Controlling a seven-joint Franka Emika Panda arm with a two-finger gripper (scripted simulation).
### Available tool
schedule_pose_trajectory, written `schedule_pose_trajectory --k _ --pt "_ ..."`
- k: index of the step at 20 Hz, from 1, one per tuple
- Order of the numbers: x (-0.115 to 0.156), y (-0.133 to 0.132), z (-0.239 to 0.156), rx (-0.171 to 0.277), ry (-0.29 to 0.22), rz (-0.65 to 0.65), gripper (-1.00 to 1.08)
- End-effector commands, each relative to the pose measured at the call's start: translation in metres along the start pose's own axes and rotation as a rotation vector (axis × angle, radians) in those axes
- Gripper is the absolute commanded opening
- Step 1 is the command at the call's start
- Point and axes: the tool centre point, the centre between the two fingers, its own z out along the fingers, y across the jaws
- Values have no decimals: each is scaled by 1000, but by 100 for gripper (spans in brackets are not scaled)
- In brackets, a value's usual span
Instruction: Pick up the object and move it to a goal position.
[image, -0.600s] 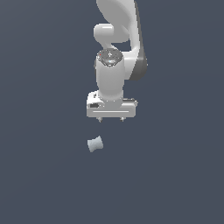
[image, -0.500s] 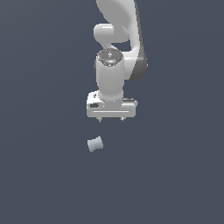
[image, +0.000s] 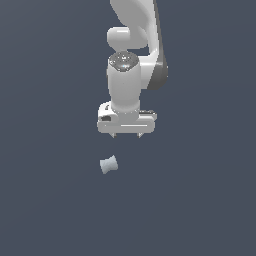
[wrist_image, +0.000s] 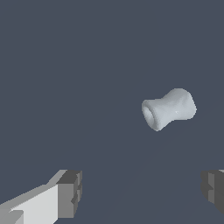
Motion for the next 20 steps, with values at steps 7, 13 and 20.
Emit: schedule_pose_trajectory --k 7,13,20 --pt "2 3 3 1 -3 46 100" --pt "8 10 10 3 -7 148 100" --pt "18 22 24 2 -16 336 100"
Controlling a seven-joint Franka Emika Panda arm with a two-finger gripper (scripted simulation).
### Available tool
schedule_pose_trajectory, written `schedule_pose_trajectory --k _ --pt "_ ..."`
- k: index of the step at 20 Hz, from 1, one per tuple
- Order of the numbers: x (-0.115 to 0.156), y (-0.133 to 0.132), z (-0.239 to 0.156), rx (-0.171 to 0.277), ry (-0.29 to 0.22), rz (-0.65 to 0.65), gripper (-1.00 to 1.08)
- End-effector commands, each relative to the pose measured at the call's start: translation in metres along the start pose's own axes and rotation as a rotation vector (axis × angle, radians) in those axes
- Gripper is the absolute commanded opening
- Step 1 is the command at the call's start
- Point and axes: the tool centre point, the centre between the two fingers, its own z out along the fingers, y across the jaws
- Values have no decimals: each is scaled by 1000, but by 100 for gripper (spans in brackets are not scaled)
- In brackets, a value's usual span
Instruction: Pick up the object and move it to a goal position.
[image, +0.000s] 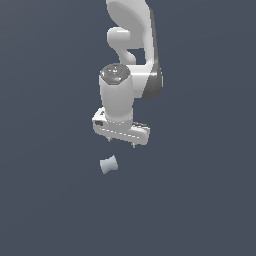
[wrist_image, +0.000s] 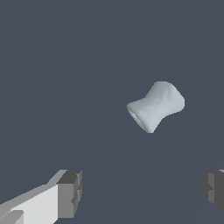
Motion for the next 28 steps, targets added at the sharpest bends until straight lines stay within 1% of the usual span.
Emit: schedule_pose_trajectory --k 1,20,28 --pt "5 4 6 -1 -3 77 100" --pt "42 36 49 -22 -15 661 100" --pt "52 46 62 -32 -13 833 100"
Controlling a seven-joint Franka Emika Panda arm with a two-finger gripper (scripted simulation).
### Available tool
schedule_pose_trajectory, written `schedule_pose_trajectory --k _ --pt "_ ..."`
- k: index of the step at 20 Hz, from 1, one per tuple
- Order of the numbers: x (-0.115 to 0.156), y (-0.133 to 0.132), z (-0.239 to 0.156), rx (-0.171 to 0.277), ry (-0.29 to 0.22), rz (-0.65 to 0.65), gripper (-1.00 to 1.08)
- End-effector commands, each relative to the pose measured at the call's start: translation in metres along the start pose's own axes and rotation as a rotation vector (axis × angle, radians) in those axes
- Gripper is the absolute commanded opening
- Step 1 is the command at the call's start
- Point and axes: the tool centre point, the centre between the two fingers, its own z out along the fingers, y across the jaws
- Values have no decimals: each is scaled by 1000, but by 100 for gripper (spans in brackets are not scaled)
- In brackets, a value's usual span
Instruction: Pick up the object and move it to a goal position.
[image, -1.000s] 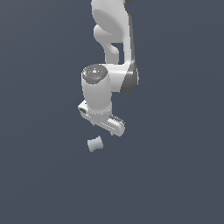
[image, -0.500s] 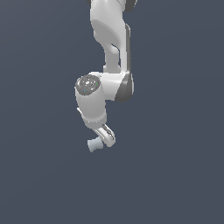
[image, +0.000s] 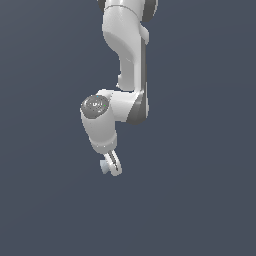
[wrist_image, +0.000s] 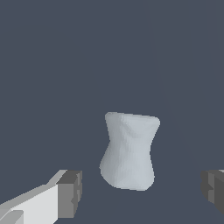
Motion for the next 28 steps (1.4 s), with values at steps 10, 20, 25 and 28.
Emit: schedule_pose_trajectory --k 10,20,25,28 --pt "8 0 8 -4 3 105 100" --pt "8 1 39 -4 3 104 100" --pt "8 1 57 -4 3 105 100" --pt "8 0 58 -4 3 105 100"
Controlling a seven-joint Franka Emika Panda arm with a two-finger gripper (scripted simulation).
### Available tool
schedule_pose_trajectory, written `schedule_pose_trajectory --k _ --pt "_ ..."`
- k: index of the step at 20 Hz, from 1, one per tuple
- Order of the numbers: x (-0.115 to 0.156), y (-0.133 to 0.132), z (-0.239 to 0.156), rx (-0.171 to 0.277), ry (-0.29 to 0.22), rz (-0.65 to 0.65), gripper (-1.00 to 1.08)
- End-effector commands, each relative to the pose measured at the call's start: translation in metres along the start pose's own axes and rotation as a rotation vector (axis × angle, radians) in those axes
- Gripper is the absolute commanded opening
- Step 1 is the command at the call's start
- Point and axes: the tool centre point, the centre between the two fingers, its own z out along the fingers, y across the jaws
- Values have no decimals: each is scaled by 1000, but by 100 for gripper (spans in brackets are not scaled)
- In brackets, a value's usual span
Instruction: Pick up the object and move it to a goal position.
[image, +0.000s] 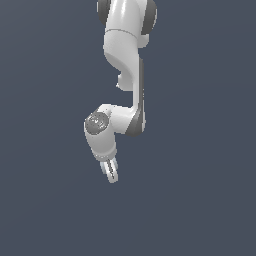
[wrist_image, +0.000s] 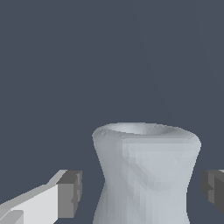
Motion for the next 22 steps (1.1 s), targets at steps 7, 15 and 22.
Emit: schedule_pose_trajectory --k 7,15,22 --pt "1 -1 0 2 1 0 -100" --pt "0 -1 -2 2 1 0 -100" --pt "-10 0 -25 2 0 0 -100"
